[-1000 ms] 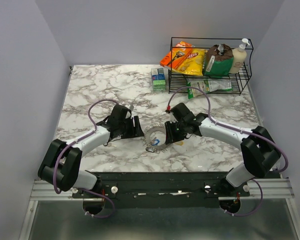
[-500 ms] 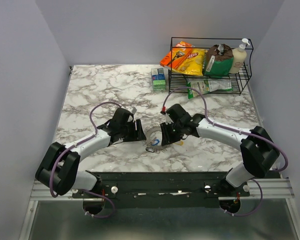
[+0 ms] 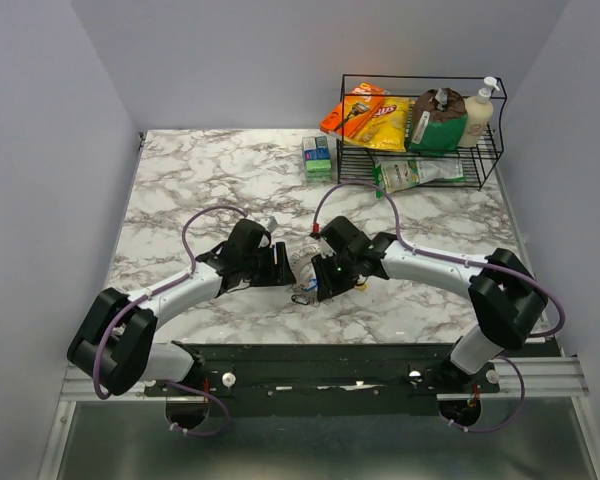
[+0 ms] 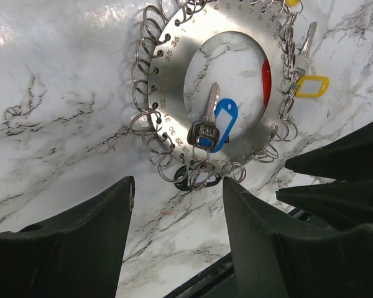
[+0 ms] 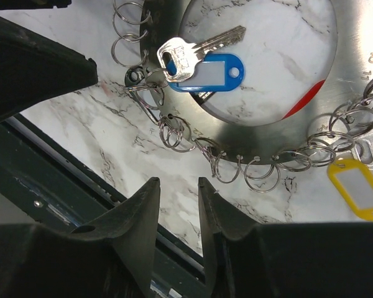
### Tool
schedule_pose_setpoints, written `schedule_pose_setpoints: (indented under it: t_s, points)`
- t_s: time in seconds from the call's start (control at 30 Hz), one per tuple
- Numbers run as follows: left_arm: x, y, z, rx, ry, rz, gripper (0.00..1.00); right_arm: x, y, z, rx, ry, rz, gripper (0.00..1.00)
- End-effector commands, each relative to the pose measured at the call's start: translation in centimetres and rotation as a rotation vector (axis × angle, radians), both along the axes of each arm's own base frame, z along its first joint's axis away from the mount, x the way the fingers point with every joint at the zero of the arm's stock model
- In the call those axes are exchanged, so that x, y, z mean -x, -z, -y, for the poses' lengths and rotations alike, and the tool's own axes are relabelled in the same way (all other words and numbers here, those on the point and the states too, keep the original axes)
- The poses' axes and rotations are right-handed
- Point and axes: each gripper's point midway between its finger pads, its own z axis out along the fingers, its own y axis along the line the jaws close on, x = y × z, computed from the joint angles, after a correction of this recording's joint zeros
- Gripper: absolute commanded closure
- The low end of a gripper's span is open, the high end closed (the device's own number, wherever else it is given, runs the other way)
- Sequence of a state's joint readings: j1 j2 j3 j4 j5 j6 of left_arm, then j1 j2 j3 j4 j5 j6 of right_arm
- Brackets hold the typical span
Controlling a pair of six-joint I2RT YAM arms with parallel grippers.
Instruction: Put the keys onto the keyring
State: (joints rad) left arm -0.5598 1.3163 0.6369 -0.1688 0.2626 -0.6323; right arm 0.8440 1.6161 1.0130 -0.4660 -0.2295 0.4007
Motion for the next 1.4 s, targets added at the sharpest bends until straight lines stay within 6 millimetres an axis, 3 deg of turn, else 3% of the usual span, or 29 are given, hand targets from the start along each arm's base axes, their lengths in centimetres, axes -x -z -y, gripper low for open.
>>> schedule_pose_setpoints:
  t_s: [0.0,0.43,1.03,1.37]
  points:
    - [0.1,-0.1,-0.3,-0.003,-0.017,0.019,0.33,-0.5,-0.3,-0.3,0.02,0.007,0.017,0.59]
    - [0.2,0.0,-1.1,-0.037,-0.024,0.029,0.33,-0.6,-0.1,-2.2,-0.012,-0.014,-0.008,0.55]
    - [-0.1,-0.1,-1.4,-0.067,-0.028,0.037,0.33,0.0,2.3,-3.1,-0.045,0.078,-0.101,0.57]
    - [-0.8,-0.7,-1.4,-0.045,-0.043,0.046,0.34,-2.4,-0.5,-4.4,-0.084,0.02,0.029,0.57]
